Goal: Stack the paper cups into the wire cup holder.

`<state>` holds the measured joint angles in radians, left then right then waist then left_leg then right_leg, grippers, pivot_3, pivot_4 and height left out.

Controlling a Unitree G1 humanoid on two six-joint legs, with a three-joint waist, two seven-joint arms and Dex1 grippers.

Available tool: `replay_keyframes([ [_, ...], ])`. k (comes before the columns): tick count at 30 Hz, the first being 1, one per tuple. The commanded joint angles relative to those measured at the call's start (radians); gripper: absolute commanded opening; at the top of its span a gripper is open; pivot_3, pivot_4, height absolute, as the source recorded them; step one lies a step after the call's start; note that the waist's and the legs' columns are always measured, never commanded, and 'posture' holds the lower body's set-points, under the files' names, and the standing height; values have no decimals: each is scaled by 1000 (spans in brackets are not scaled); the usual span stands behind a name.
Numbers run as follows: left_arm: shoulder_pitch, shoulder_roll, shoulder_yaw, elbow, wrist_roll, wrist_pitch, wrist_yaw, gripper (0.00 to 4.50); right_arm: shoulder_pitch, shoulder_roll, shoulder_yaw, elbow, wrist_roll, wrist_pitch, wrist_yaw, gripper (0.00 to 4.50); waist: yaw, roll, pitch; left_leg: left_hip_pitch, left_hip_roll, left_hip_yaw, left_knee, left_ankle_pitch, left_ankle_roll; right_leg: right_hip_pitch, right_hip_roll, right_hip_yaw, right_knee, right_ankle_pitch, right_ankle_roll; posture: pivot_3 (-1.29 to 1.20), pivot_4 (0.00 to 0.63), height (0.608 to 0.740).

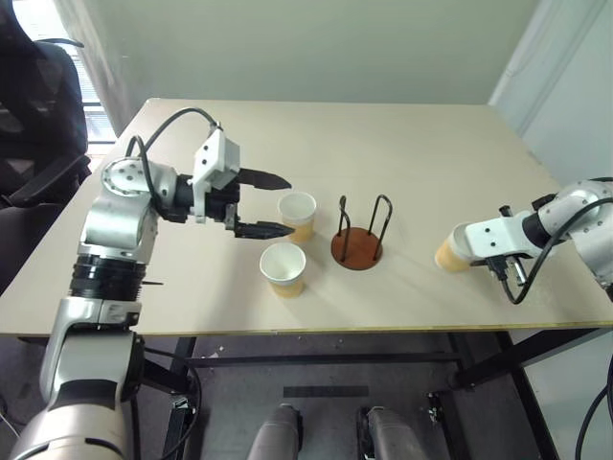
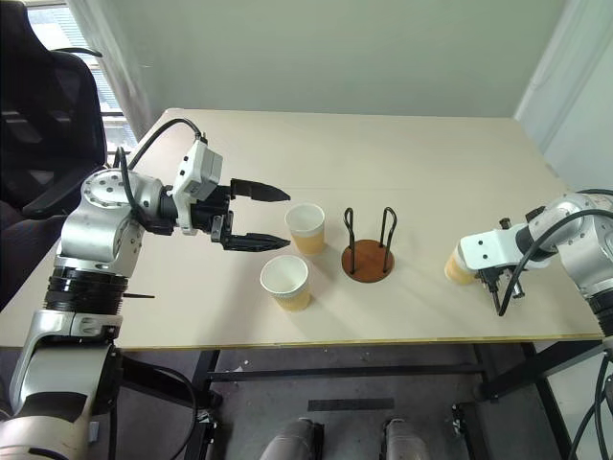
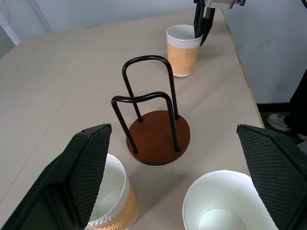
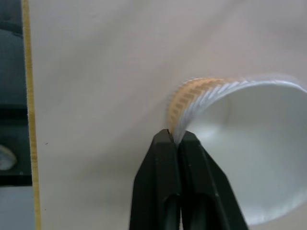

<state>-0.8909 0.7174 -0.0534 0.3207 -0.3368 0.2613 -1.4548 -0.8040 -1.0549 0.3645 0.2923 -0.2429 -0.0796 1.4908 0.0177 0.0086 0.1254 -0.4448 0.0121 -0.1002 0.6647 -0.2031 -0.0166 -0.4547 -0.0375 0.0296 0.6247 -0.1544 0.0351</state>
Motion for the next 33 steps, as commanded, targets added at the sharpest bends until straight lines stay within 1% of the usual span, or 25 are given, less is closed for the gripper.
replay_keyframes([
  [1, -27, 13, 17, 12, 2, -24, -5, 4500, -36, -18, -28, -13, 9, -13, 35, 21, 0, 0, 0, 0, 0, 0, 0, 0, 0, 0, 0, 0, 0, 0, 0, 0, 150, 740],
  [5, -42, 15, 15, 51, 14, -44, -15, 4500, -81, -9, -43, -20, 19, 2, 50, 21, -2, 0, 0, 0, 0, 0, -1, 0, 0, 0, 0, 0, 0, 0, 0, 0, 150, 740],
  [10, -65, 20, 10, 117, 36, -79, -29, 4500, -241, 31, -66, -17, 37, 67, 51, 21, -4, 1, 0, 0, 0, 0, -1, 0, 0, -1, 0, 0, 0, 0, 0, 0, 150, 740],
  [16, -83, 13, 8, 154, 46, -97, -38, 4500, -388, 80, -71, -29, 36, 130, 53, 21, -5, 1, 1, 0, 0, -1, -3, -1, 0, -3, 0, 0, 0, -2, -4, 0, 150, 740],
  [19, -94, 5, 4, 173, 53, -109, -40, 4500, -445, 109, -75, -67, 55, 181, 70, 21, -3, 1, 1, -6, 0, -1, -3, -2, 0, -7, 0, -1, 1, -2, -4, 0, 150, 740],
  [26, -111, -12, 1, 202, 66, -127, -47, 4500, -502, 160, -76, -162, 102, 290, 84, 21, -3, 1, 1, -9, 0, -1, -3, -4, 0, -11, -1, -1, 1, -2, -4, 0, 150, 740],
  [33, -118, -16, 3, 212, 70, -137, -50, 4500, -477, 186, -56, -228, 138, 332, 92, 21, -3, 1, 1, -9, 0, -1, -2, -4, 0, -11, -1, -1, 1, -3, -5, 0, 150, 740],
])
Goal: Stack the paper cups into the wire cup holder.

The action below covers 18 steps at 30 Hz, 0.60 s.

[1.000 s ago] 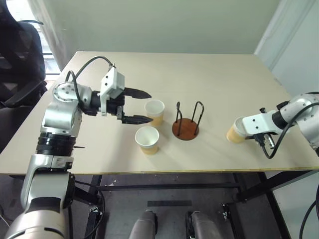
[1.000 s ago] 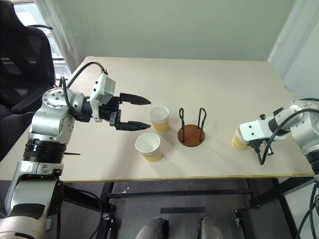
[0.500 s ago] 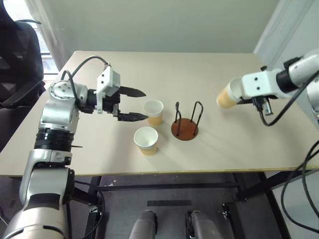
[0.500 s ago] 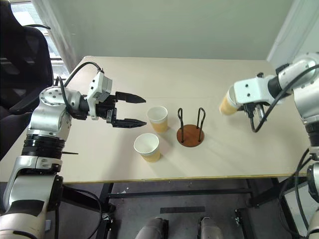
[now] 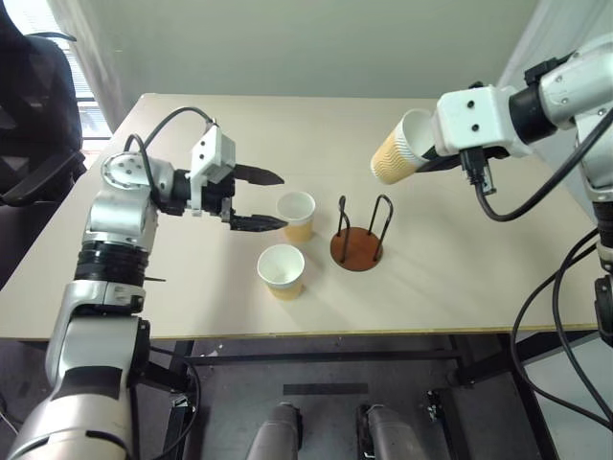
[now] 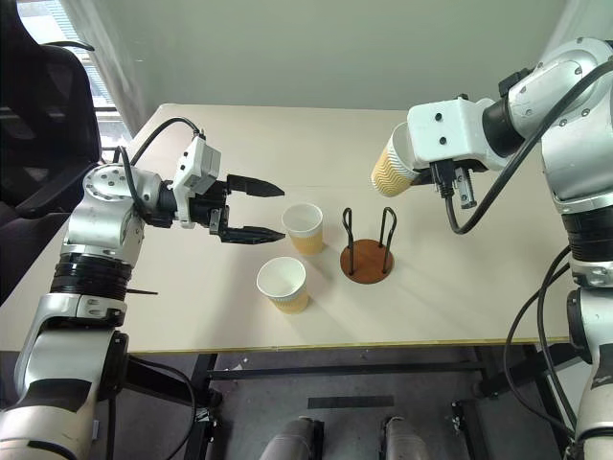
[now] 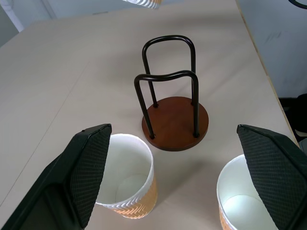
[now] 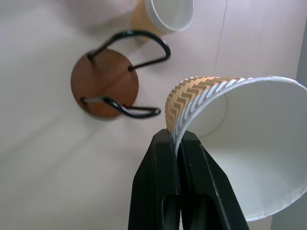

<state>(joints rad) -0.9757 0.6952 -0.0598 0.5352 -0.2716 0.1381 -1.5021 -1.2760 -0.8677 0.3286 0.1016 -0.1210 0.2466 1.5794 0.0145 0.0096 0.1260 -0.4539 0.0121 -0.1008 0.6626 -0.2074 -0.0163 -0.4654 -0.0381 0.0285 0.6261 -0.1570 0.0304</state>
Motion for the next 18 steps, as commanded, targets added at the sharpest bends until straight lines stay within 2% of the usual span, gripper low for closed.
replay_keyframes([
  [1, -34, 6, 10, -2, 5, -15, -2, 4500, 2, -1, -15, -38, 16, 1, 3, 21, 0, 0, 0, 0, 0, 0, 0, 0, 0, 0, 0, 0, 0, 0, 0, 0, 150, 740],
  [18, -20, 15, 19, -21, 2, -11, 13, 4500, 51, 61, 39, -50, 3, -66, 11, 21, -3, 0, 0, 0, 0, 0, 2, 1, 0, 0, 0, 0, 1, 0, 0, 0, 150, 740],
])
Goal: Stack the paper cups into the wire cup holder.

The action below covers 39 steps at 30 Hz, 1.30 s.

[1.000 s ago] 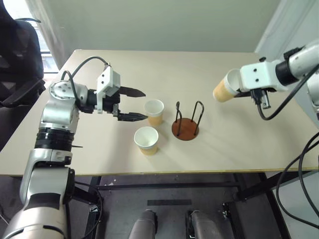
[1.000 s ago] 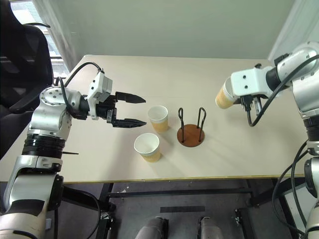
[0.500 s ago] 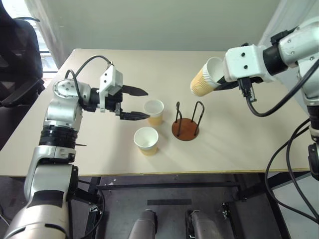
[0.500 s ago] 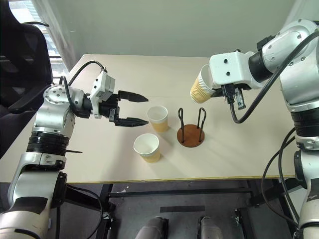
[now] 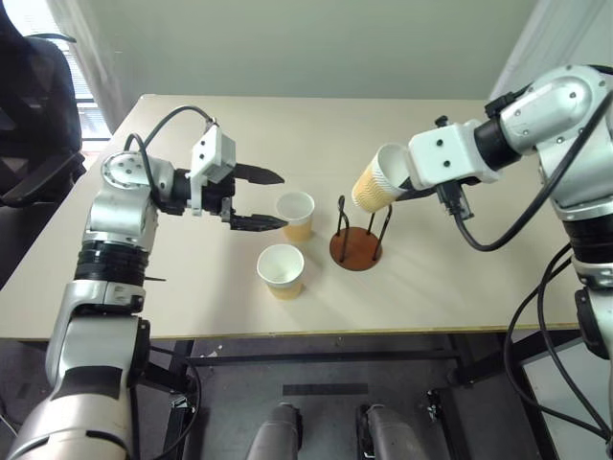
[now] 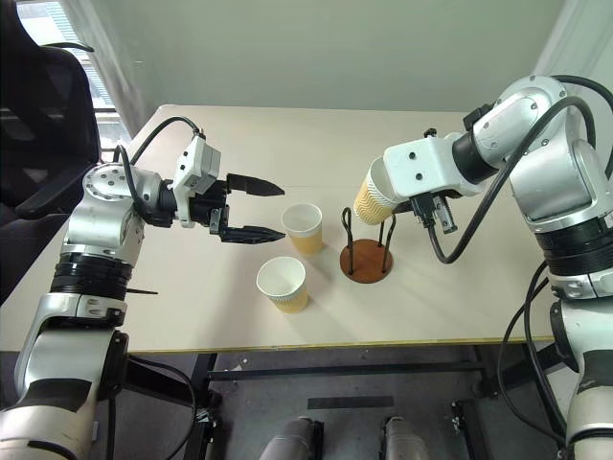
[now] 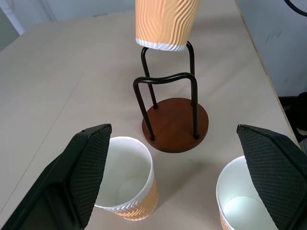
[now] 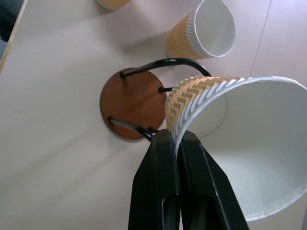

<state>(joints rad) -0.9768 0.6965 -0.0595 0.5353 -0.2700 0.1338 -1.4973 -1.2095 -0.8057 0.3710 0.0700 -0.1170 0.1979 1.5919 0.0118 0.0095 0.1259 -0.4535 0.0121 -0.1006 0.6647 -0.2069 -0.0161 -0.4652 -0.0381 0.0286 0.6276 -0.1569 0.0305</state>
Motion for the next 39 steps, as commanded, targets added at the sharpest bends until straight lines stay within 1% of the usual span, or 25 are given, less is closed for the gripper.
replay_keyframes([
  [1, -19, 14, 19, -21, 0, -7, 9, 4500, -16, 0, -3, -19, -1, -19, 0, 21, 0, 0, 0, 0, 0, 0, 0, 0, 0, 0, 0, 0, 0, 0, 0, 0, 150, 740],
  [5, -19, 15, 19, -21, 0, -8, 10, 4500, -13, 8, 3, -32, -2, -26, 5, 21, 0, 0, 0, 0, 0, 0, 0, 0, 0, 0, 0, 0, 0, 0, 0, 0, 150, 740],
  [22, -15, 18, 20, -27, 1, -9, 11, 4500, -38, 9, 29, 34, -93, -214, -9, 21, 0, 0, 0, 0, 0, 0, 0, 0, 0, 0, 0, 0, 0, 0, 0, 0, 150, 740],
  [39, -9, 21, 19, -29, 2, -10, 15, 4500, -32, 36, 29, 1, -87, -220, 10, 21, 0, 0, 0, 0, 0, 0, 0, 0, 0, 0, 0, 0, 0, 1, 0, 0, 150, 740],
])
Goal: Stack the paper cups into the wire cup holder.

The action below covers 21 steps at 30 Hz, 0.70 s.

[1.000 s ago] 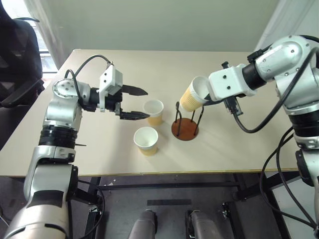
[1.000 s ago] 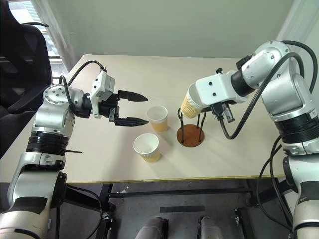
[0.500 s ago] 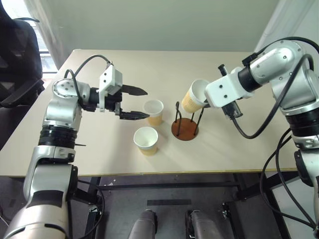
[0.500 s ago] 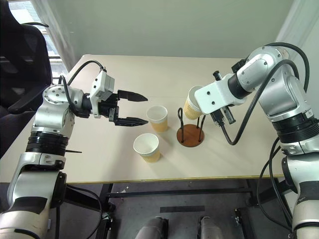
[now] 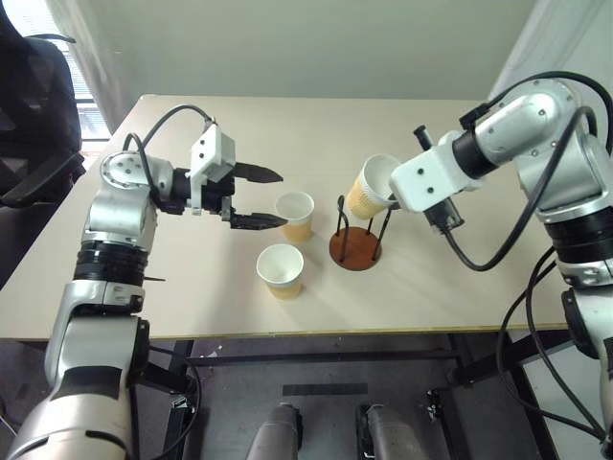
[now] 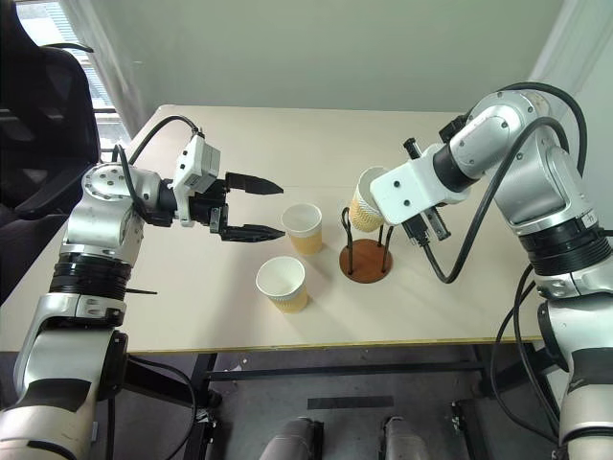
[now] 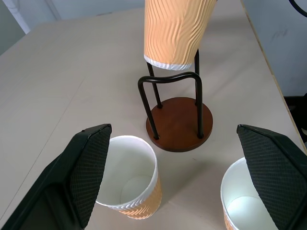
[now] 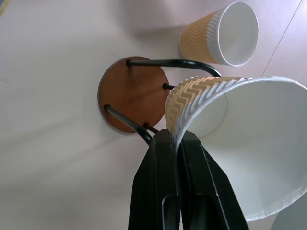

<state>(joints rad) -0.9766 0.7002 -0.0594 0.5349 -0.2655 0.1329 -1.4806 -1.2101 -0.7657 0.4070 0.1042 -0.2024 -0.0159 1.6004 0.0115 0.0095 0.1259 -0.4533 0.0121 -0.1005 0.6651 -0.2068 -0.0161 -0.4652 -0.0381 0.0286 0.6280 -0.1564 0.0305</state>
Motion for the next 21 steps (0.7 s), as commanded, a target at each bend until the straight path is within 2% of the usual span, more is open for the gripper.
replay_keyframes([
  [1, -8, 19, 19, -30, -3, -9, -2, 4500, -31, -3, -7, -34, -2, -8, 0, 21, 0, 0, 0, 0, 0, 0, 0, 0, 0, 0, 0, 0, 0, 0, 0, 0, 150, 740],
  [15, -6, 25, 21, -27, 1, -13, -4, 4500, -38, -15, -8, -15, -34, -61, 6, 21, 0, 0, 0, 0, 0, 0, 0, 0, 0, 0, 0, 0, 0, 0, 0, 0, 150, 740],
  [18, -6, 25, 21, -26, 1, -14, -5, 4500, -37, -16, -8, -18, -40, -63, 4, 556, 0, 0, 0, 0, 0, 0, 0, 0, 0, 0, 0, 0, 0, 0, 0, 0, 150, 740],
  [21, -8, 24, 21, -24, 2, -14, -5, 4500, -35, -23, -7, -18, -46, -72, 8, 1587, 0, 0, 0, 0, 0, 0, 0, 0, 0, 0, 0, 0, 0, 0, 0, 0, 150, 740],
])
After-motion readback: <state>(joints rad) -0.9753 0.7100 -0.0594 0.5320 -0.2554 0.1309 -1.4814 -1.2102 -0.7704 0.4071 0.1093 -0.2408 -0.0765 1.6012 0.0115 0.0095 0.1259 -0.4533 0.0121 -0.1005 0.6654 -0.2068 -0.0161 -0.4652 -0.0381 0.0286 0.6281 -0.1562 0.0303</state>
